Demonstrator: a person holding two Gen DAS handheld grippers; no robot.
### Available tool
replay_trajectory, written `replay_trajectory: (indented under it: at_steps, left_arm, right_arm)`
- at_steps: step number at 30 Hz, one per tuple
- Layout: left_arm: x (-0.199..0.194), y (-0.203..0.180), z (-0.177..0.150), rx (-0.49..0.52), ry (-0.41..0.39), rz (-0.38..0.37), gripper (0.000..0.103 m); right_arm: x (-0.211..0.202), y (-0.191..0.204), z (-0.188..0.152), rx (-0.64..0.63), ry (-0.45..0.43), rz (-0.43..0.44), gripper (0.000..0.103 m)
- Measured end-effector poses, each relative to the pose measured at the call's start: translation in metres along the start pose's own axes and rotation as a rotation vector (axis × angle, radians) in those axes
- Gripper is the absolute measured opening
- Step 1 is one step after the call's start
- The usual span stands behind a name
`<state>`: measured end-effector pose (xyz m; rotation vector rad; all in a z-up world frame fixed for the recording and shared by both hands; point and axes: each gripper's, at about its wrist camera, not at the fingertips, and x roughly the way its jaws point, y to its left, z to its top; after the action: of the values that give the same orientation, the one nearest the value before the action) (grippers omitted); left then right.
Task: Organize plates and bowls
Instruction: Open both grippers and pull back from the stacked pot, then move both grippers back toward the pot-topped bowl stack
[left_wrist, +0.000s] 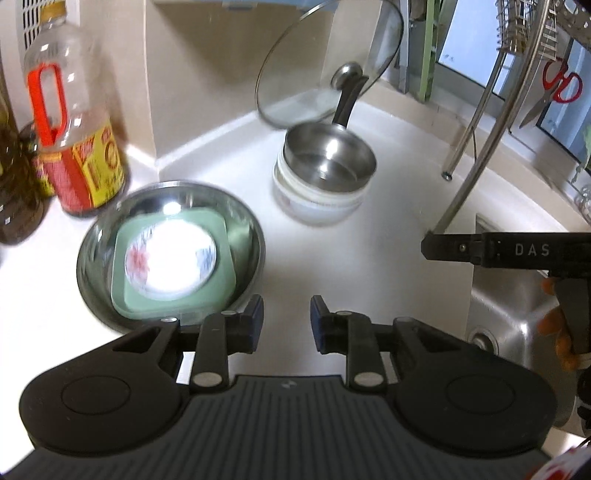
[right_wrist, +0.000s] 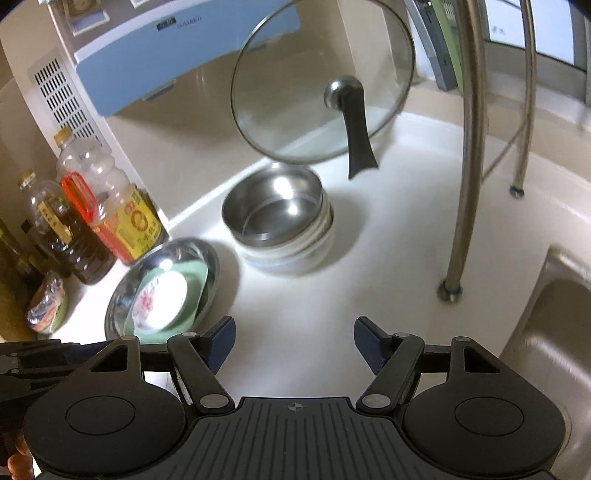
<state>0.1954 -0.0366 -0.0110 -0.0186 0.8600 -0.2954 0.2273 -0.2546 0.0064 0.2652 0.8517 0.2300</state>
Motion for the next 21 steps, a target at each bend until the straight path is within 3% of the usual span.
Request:
replay_trajectory:
  at_steps: [11, 21]
  left_arm:
    - [-0.003, 0.000, -0.034, -0.005, 0.054, 0.023, 0.024]
    - [-0.006, 0.002, -0.049, -0.010, 0.069, 0.050, 0.024]
  right_arm:
    - [0.003, 0.000, -0.038, 0.061, 0.105, -0.053, 0.071]
    - [0.001, 0.008, -0.057, 0.012, 0.143, -0.068, 0.071]
